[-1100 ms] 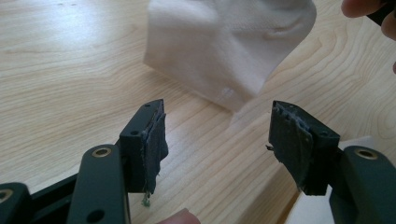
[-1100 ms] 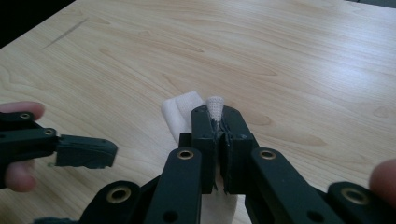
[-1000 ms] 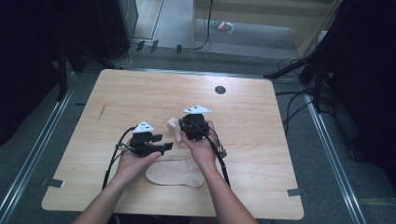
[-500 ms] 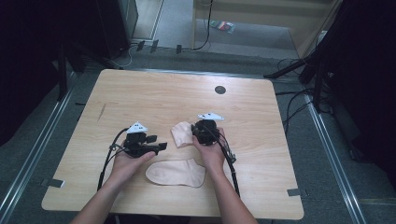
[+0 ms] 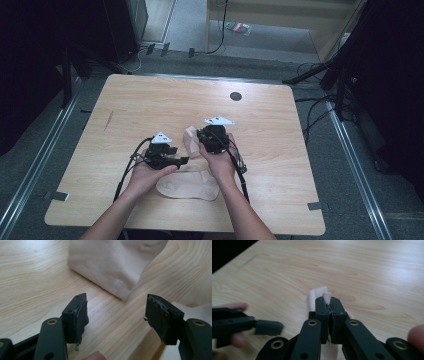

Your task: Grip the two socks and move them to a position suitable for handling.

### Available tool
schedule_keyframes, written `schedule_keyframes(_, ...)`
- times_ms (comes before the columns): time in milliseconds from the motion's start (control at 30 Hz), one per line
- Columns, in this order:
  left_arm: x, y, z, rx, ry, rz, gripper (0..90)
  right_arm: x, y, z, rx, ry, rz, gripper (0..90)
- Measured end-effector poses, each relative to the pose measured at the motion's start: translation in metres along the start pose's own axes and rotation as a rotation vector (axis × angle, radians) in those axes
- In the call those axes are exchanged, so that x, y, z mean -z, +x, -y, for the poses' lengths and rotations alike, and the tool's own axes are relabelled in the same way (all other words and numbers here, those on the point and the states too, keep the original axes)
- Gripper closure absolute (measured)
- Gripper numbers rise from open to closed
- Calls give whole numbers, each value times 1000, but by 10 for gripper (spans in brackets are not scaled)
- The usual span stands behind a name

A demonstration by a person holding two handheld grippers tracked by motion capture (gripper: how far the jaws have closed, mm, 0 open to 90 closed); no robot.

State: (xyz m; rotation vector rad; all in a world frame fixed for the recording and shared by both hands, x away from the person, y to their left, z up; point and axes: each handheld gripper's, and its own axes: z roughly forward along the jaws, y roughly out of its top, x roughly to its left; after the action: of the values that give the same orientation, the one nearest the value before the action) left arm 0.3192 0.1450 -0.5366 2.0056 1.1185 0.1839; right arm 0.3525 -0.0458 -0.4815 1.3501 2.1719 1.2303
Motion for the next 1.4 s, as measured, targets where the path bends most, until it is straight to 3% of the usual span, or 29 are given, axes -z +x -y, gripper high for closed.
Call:
schedule_keyframes(200,0,1,-3,23,-16,-44,373,11,22,-16,14,-23,-47,880)
schedule_keyframes(267,2,1,-4,16,-33,-65,412,15,29,-22,24,-36,-67,880)
schedule_keyframes(300,4,1,-4,6,-73,-88,435,18,35,-27,22,-47,-90,880)
schedule_keyframes(367,5,0,-5,-4,-90,-90,465,19,39,-30,14,-55,-114,880)
schedule_keyframes(433,17,1,-6,-16,-160,-163,726,24,48,-38,20,-84,-151,880)
schedule_keyframes(467,17,1,-6,-16,-160,-163,826,24,48,-38,20,-84,-151,880)
schedule_keyframes(500,31,4,-7,-2,-208,-219,888,28,53,-42,42,-113,-153,880)
schedule_keyframes(533,31,4,-7,-2,-208,-219,892,28,53,-42,42,-113,-153,880)
schedule_keyframes(567,45,2,-7,-57,-240,-373,893,31,52,-44,52,-133,-148,880)
schedule_keyframes(600,45,2,-7,-57,-240,-373,893,31,52,-44,52,-133,-148,880)
schedule_keyframes(633,48,0,-7,-112,-243,-453,893,31,51,-43,53,-136,-134,880)
schedule_keyframes(667,47,-1,-6,-190,-190,-521,892,27,45,-40,49,-119,-114,880)
schedule_keyframes(700,47,-1,-6,-190,-190,-521,889,21,40,-35,39,-97,-98,880)
schedule_keyframes(733,42,0,-5,-211,-134,-511,889,21,40,-35,39,-97,-98,880)
schedule_keyframes(767,31,2,0,-241,-73,-460,846,8,28,-23,18,-56,-62,881)
schedule_keyframes(800,26,3,3,-238,-58,-424,792,2,22,-16,5,-34,-41,881)
schedule_keyframes(867,24,3,6,-232,-56,-407,704,-3,16,-10,-6,-18,-22,881)
schedule_keyframes(900,24,5,11,-209,-81,-377,655,-10,2,3,-32,16,4,881)
schedule_keyframes(933,24,5,11,-209,-81,-377,619,-10,2,3,-32,16,4,881)
schedule_keyframes(967,27,10,13,-174,-83,-322,591,-13,-10,11,-47,36,27,882)
schedule_keyframes(1000,27,10,13,-174,-83,-322,560,-13,-10,11,-47,36,27,882)
schedule_keyframes(1067,34,21,16,-119,-107,-261,528,-14,-28,20,-38,54,68,881)
schedule_keyframes(1100,34,21,16,-119,-107,-261,520,-14,-28,20,-38,54,68,881)
schedule_keyframes(1167,40,34,17,-37,-127,-243,511,-12,-43,25,-34,59,99,852)
schedule_keyframes(1233,41,41,16,23,-144,-230,502,-10,-52,27,-52,43,99,694)
schedule_keyframes(1267,41,41,16,23,-144,-230,503,-10,-52,27,-52,43,99,694)
schedule_keyframes(1333,39,47,14,67,-139,-221,502,-7,-60,29,-85,19,101,608)
schedule_keyframes(1367,34,52,12,104,-136,-211,509,-4,-68,30,-126,5,103,570)
schedule_keyframes(1400,34,52,12,104,-136,-211,516,-4,-68,30,-126,5,103,570)
